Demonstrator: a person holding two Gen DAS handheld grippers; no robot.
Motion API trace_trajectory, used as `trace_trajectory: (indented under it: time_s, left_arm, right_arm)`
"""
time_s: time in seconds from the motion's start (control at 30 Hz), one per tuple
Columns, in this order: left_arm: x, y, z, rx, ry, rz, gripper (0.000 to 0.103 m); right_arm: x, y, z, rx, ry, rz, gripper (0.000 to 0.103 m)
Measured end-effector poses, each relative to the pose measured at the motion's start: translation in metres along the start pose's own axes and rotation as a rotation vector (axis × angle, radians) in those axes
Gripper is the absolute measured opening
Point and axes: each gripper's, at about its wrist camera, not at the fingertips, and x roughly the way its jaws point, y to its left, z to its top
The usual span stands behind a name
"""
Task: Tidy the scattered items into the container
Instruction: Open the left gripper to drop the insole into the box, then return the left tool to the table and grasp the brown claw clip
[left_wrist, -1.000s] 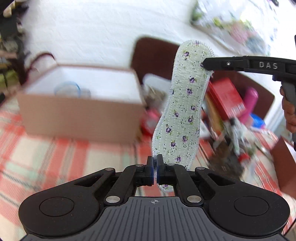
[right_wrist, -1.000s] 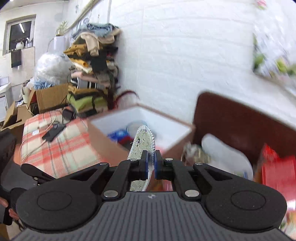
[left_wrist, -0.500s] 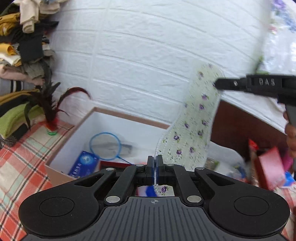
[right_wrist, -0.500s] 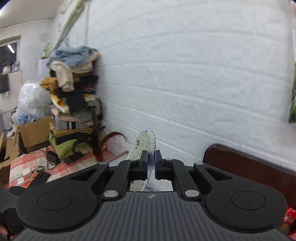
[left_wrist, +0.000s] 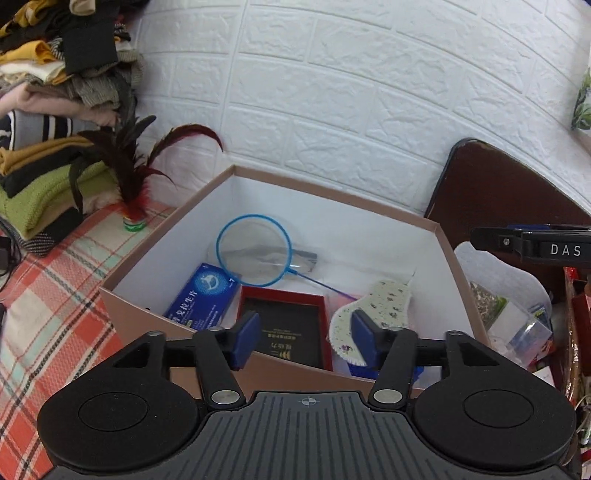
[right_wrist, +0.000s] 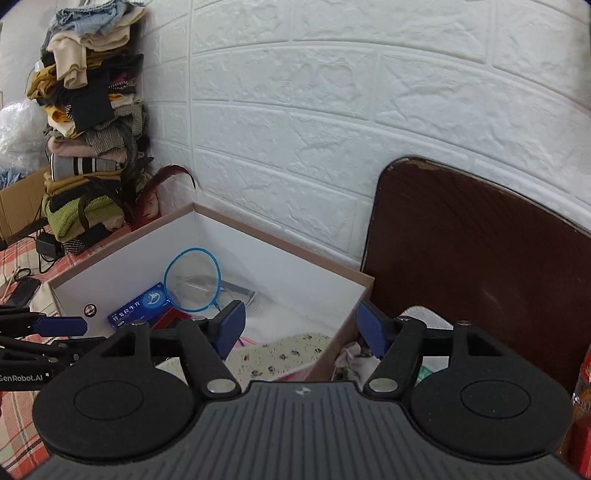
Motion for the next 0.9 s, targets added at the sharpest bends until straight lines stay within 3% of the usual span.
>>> trace_trajectory:
  time_s: [0.07,0.17,0.43,0.6,0.73,0.9]
  left_arm:
    - [-0.008,-0.009,-0.002,0.019,-0.013,0.010,0.091]
    - [-0.025,-0.021,-0.006,0.043,-0.037,0.016,0.100]
    - [-0.064,-0.056,-0.034,0.052,0.001,-0.073,0.103]
    - [-0.071,-0.091,-0.077,0.077,0.071,-0.131,0.103]
    - [-0.068,-0.118,-0.112,0.085,0.135,-0.191,0.103]
    - [-0.067,-0.150,-0.151,0.107,0.165,-0.249,0.103]
  right_arm:
    - [-0.008,-0.001,0.001,0.011,0.002,0.004,0.084]
    - [-0.027,-0.004,0.001,0.018,-0.001,0.010,0.099]
    - [-0.115,-0.024,-0.033,0.026,-0.007,0.047,0.102]
    - [-0.170,-0.047,-0.084,0.072,-0.022,0.011,0.102]
    - [-0.198,-0.063,-0.137,0.119,-0.004,-0.085,0.102]
    - [-0.223,-0.080,-0.212,0.285,0.030,-0.166,0.102]
